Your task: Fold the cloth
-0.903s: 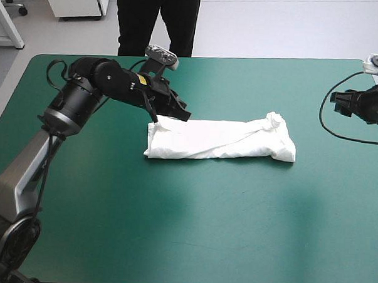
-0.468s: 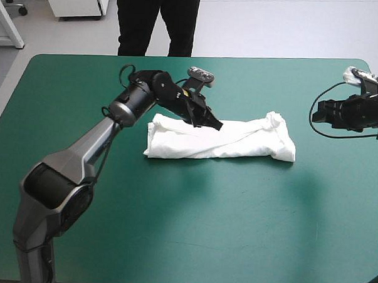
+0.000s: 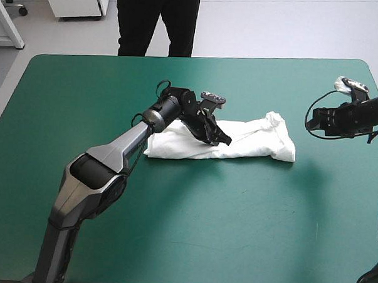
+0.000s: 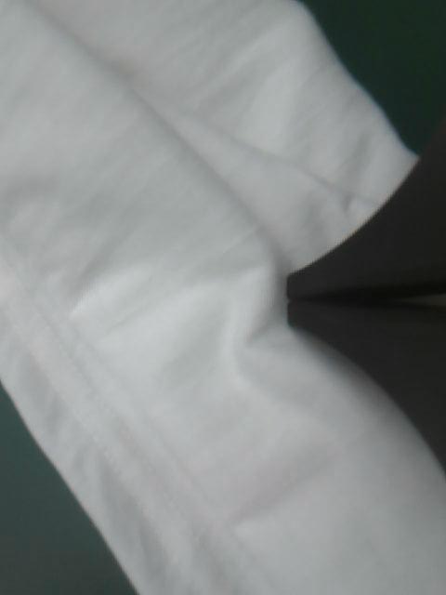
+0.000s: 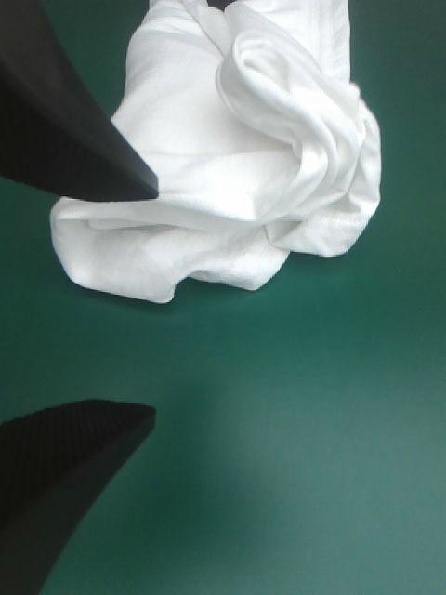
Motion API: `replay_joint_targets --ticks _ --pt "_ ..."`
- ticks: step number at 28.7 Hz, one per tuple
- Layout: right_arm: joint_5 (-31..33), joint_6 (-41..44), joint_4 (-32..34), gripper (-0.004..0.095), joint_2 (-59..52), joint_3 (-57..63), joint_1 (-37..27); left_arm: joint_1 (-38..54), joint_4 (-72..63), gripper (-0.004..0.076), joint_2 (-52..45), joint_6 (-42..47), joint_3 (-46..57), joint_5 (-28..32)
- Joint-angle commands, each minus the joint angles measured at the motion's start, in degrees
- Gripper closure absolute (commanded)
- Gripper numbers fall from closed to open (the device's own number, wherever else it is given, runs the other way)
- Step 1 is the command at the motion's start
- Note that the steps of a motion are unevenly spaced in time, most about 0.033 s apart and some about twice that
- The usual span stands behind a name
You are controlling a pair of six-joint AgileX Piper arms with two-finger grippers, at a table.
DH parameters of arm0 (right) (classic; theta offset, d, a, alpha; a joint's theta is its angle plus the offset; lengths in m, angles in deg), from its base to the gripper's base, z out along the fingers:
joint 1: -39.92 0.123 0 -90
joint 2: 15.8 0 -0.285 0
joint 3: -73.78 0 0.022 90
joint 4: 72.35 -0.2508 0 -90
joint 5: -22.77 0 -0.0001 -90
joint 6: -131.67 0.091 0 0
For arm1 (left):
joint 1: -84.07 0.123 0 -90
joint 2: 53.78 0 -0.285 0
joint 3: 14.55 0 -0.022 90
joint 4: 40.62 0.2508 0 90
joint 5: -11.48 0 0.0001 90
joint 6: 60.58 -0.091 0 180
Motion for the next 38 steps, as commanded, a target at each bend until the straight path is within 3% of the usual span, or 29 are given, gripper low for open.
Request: replay_joint_targets --ticks 1,21,24,27,28,30,38 --pt "0.0 -1.2 -3.5 0.0318 -0.2 -1.5 -0.1 -0.9 -1.3 0.0733 -2.1 1.2 -1.9 0.7" --pt "1.4 -3.9 -5.5 0.0337 10.7 -1.5 7.5 -1.2 0.4 0.0733 -0.8 2.2 -1.9 -1.8" --pt "1.5 -3.9 -5.6 0.0436 11.5 -1.5 7.7 -1.2 0.8 0.0733 -0.8 2.2 -1.9 -1.7" --pt "1.5 -3.5 -5.8 0.0607 12.0 -1.5 7.7 -1.2 0.9 0.0733 -0.8 2.2 -1.9 -1.6" --pt "1.8 -3.3 -5.8 0.0763 12.4 -1.5 7.7 -1.2 0.9 0.0733 -0.8 2.2 -1.9 -1.6" --pt "1.8 -3.3 -6.0 0.0907 12.4 -1.5 7.7 -1.2 1.4 0.0733 -0.8 2.2 -1.9 -1.6" --pt "6.0 -2.1 -15.5 0.0925 11.4 -4.5 7.0 -1.1 3.8 0.0733 -0.8 3.6 -1.9 -4.2"
